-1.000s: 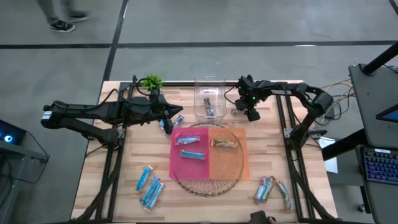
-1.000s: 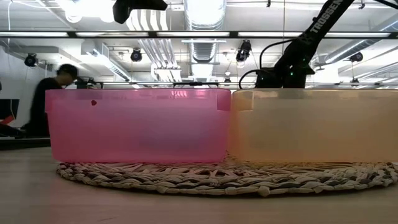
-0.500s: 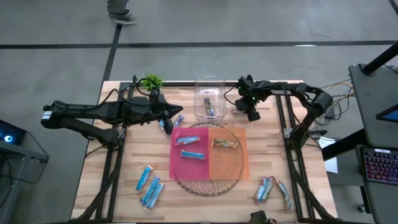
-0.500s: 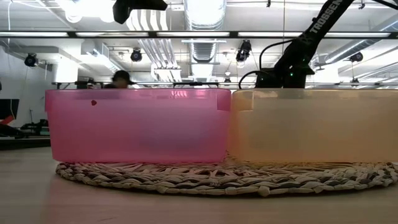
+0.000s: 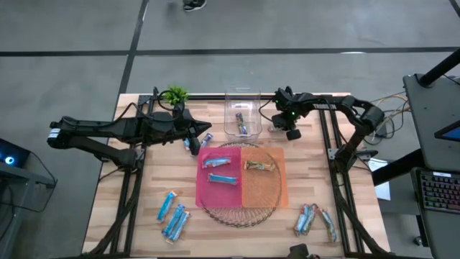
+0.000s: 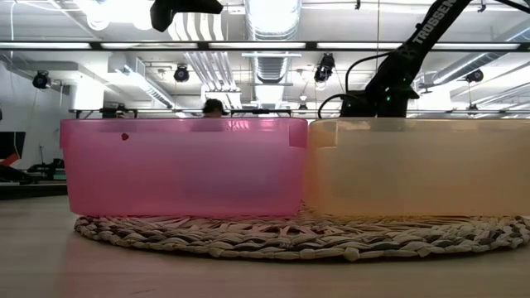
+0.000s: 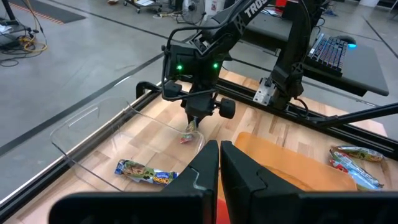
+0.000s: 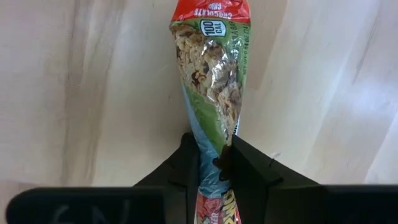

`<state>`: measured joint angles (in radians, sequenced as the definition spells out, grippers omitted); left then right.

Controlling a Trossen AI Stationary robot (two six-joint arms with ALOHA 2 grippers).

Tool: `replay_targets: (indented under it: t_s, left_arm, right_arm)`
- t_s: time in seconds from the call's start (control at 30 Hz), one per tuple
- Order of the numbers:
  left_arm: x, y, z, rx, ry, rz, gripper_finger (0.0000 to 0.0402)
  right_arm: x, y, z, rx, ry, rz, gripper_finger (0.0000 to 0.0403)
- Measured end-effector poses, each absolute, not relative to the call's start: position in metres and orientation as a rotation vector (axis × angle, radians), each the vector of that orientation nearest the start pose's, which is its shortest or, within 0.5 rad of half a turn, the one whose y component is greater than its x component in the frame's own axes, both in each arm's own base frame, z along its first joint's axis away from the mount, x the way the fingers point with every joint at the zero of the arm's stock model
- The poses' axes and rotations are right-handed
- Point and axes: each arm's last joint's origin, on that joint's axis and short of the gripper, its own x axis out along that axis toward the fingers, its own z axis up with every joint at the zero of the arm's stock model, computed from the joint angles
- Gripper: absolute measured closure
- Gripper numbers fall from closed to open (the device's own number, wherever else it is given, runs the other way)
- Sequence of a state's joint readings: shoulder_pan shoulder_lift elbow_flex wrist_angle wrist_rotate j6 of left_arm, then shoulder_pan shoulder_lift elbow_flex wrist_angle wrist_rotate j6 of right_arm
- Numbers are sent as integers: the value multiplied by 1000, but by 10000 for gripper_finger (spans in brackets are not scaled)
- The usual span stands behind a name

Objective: Pick and place Granola Bars by type
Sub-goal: Put the red granola bar into the red bin

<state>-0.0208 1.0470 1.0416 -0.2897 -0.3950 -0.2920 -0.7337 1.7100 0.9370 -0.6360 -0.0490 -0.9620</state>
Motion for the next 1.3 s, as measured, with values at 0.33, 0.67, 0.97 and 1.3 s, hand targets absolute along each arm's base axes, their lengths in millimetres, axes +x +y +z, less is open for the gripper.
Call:
replay_targets:
  t_s: [0.33,0.67,0.97,1.3]
  left_arm:
    - [224,6,363,-225,234,411,401]
    - [224,6,363,-225,234,410,401]
    - [224,6,363,-217,242,410,401]
    - [223,7,360,-206,271,413,401]
  right_arm:
    - [227,-203,173,-224,1428,104,348]
    - [240,-213,216,-241,1403,83,349]
    - [242,-213,260,-177,1428,69,349]
    - [255,-182,297,-147,1413,69,349]
